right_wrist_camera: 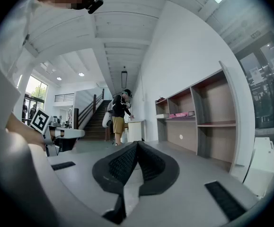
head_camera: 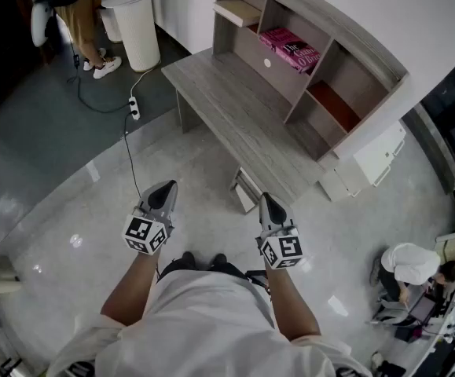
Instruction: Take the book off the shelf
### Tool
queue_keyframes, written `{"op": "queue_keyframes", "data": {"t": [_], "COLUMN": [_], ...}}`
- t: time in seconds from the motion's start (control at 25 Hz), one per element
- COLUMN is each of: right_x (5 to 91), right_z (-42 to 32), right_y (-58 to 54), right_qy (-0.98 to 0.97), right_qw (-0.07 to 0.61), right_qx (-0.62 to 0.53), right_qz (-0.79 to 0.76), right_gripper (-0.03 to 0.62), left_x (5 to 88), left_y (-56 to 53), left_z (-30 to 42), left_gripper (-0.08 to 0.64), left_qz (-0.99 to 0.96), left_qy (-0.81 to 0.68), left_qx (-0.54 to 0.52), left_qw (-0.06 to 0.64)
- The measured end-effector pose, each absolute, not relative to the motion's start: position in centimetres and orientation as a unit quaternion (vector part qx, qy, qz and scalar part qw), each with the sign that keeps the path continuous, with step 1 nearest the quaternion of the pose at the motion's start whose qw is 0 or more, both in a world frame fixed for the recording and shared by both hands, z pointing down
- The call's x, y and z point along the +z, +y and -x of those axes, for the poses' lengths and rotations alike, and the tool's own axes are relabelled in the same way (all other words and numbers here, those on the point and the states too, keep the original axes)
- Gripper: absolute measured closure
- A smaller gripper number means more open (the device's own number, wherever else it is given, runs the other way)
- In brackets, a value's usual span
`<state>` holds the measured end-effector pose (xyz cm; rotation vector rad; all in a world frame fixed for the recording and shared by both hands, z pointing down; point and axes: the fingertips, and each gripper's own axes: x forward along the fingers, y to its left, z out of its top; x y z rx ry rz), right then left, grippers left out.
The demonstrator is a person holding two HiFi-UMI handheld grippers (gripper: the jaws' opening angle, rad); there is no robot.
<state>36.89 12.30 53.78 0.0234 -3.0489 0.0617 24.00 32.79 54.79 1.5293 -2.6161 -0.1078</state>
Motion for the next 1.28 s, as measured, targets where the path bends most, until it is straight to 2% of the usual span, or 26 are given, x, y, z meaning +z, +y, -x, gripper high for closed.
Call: {"op": "queue_keyframes", "data": {"t": [0.88, 1.28], "right_x": [53.9, 54.4], "right_z": [-35.1, -29.5], "right_y": [9.7, 8.8], "right_qy": [-0.997, -0.996], "right_qw": [0.025, 0.034], "right_qx": [0.061, 0.073], "right_qz": [0.031, 0.033], "right_gripper": [0.578, 0.578], "left_x": [56.3, 56.9], "left_y": [29.2, 27.3], "left_z": [-24.3, -18.2], "left_gripper": [0.546, 0.546], "left_qz": [-0.538, -0.557], "left_qy": [-0.833, -0.817], "left_qx": [-0.059, -0.076], "left_qw": [0.111, 0.127]}}
